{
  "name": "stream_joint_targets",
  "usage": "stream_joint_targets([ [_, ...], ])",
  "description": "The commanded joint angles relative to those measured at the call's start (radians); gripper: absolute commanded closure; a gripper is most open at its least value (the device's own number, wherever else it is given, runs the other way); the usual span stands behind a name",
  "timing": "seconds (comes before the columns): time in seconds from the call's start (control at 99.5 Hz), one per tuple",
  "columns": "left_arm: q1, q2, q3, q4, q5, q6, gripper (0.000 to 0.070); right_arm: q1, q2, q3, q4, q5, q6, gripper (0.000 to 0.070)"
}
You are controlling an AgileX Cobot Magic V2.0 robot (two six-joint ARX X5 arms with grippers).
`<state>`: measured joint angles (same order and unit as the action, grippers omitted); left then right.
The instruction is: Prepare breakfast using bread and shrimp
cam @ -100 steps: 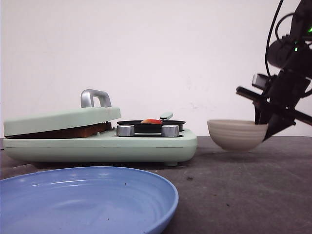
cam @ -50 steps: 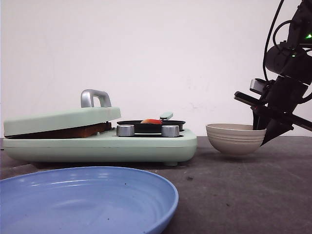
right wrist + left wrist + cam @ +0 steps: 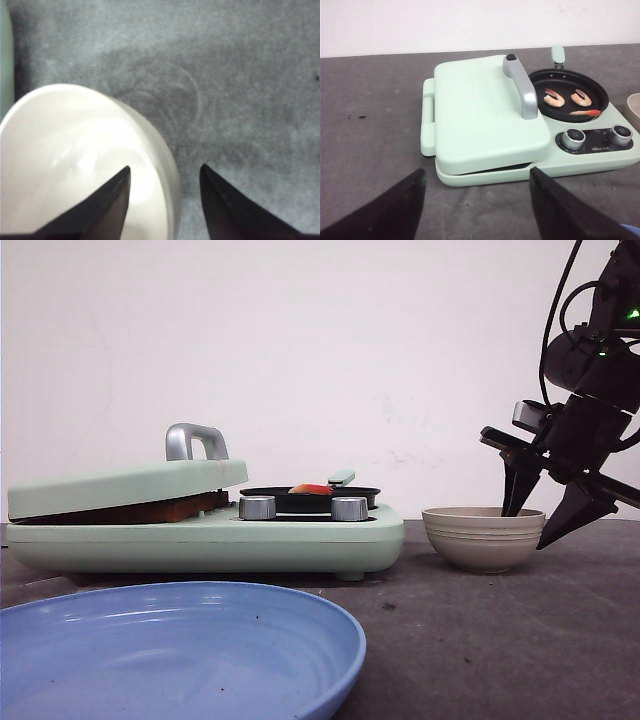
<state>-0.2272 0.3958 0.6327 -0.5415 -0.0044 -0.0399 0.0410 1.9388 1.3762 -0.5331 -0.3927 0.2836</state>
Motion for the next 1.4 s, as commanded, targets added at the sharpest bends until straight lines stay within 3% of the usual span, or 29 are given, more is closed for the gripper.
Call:
stream_joint_targets([
  [0.0, -0.002, 0.0, 0.001, 0.003, -0.004, -0.002, 0.0351, -0.007, -0.023, 0.034, 0.013, -0.003, -0.014, 0.0421],
  [0.301, -0.002, 0.0, 0.001, -0.012, -0.003, -0.003, 0.0352, -0.02, -0.203, 0.042, 0.008, -0.01, -0.014, 0.0421],
  [0.492, -0.002, 0.0, 0.001, -0.012, -0.003, -0.027, 0.0352, -0.014, -0.362, 0.042, 0.005, -0.118, -0.009, 0.0426],
  [0.543, -0.002, 0.0, 0.001, -0.012, -0.003, -0.038, 0.0352, -0.006, -0.409, 0.042, 0.003, -0.135, -0.006, 0.0477],
  [0.603, -0.002, 0.0, 0.001, -0.013, -0.004, -0.04, 0.0359, 0.005, -0.466, 0.042, -0.001, -0.135, -0.007, 0.0609],
  [0.643, -0.002, 0.0, 0.001, -0.012, -0.004, -0.042, 0.0402, 0.009, -0.505, 0.042, -0.004, -0.134, -0.012, 0.0695],
  [0.774, -0.002, 0.0, 0.001, -0.011, -0.004, -0.077, 0.07, 0.03, -0.625, 0.042, -0.013, -0.132, -0.04, 0.07],
  [0.965, -0.002, 0.0, 0.001, -0.009, -0.004, -0.09, 0.07, 0.084, -0.769, 0.041, -0.071, -0.083, -0.159, 0.07],
  [1.105, -0.002, 0.0, -0.009, 0.049, -0.003, -0.149, 0.07, 0.138, -0.852, 0.018, -0.122, -0.042, -0.228, 0.07],
  [1.296, -0.002, -0.006, -0.052, 0.172, -0.003, -0.237, 0.07, 0.185, -1.038, -0.176, -0.016, -0.017, -0.246, 0.07],
  [1.387, -0.002, -0.015, -0.077, 0.203, -0.004, -0.243, 0.07, 0.191, -1.15, -0.321, 0.053, 0.008, -0.26, 0.07],
])
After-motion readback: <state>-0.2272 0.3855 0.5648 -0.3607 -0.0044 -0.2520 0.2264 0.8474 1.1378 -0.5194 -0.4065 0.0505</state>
